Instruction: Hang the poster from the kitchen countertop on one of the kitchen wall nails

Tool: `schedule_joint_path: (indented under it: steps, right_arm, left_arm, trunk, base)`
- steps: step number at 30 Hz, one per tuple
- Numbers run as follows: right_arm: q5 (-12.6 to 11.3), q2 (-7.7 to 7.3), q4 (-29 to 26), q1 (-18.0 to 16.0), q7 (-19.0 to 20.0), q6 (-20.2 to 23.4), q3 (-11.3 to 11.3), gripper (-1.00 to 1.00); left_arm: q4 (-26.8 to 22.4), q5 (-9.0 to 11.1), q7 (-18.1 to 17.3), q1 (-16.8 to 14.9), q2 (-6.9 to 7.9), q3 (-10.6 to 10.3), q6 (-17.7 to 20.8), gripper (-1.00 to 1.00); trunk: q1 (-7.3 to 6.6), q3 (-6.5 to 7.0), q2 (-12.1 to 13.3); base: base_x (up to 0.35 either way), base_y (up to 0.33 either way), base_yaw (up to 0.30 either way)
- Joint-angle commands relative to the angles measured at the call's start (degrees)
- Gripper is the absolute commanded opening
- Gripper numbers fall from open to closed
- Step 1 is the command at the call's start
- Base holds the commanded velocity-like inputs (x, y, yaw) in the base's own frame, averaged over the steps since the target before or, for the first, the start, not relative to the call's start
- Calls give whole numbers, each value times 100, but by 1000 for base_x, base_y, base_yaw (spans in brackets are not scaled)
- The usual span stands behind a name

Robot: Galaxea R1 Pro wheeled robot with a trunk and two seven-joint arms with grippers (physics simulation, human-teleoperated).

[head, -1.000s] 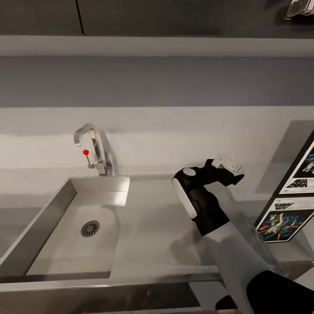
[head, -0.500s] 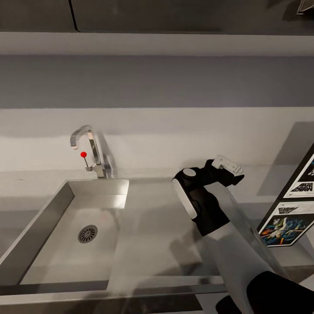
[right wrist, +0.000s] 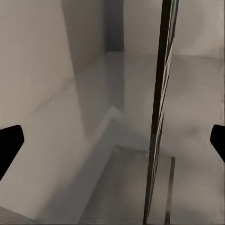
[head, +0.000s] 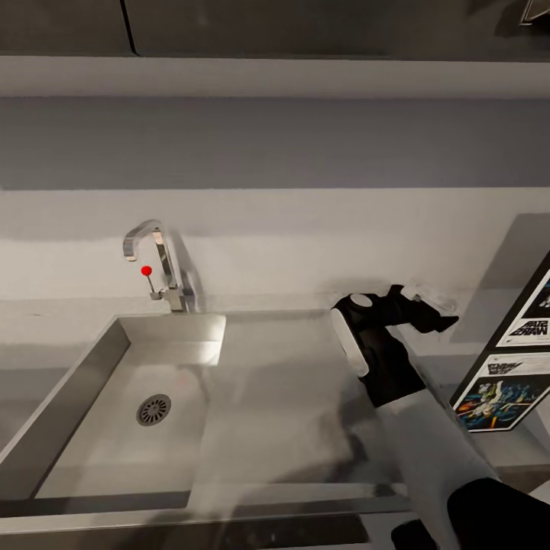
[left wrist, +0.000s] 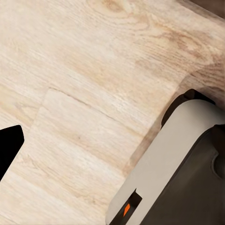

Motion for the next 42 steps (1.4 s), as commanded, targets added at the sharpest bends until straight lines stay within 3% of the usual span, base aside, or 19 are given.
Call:
schedule_joint_path:
  steps: [1, 5, 12, 19, 26, 37, 42]
  right_arm:
    - [-41, -234, -1, -4, 70, 72, -111, 100]
    - [-47, -502, 18, -4, 178, 79, -193, 100]
    - [-36, -669, 47, -4, 433, 97, -244, 100]
    - [-45, -1050, 63, -4, 589, 103, -249, 100]
    - [-50, -1326, 111, -4, 610, 101, -250, 100]
    - [-51, -1562, 139, -4, 629, 101, -259, 100]
    - [-51, -1667, 247, -4, 898, 101, -335, 100]
  left_arm:
    - [-2, 7, -49, -1, -4, 44, -3, 100]
    - [-1, 7, -49, -1, -4, 48, -3, 100]
    - [-1, 7, -49, -1, -4, 51, -3, 100]
    - [-1, 7, -49, -1, -4, 52, -3, 100]
    - [-1, 7, -49, -1, -4, 52, -3, 100]
    - [-1, 7, -49, -1, -4, 52, -3, 100]
    - [-1, 7, -49, -1, -4, 52, -3, 100]
  trunk:
    - [0, -4, -3]
    - [0, -4, -3]
    - [0, -4, -3]
    - [0, -4, -3]
    - [0, -4, -3]
    - [0, -4, -3]
    - [0, -4, -3]
  base:
    - [0, 0, 0]
    - [0, 0, 0]
    - [0, 0, 0]
    - [0, 0, -5]
    - [0, 0, -1]
    - [0, 0, 0]
    - [0, 0, 0]
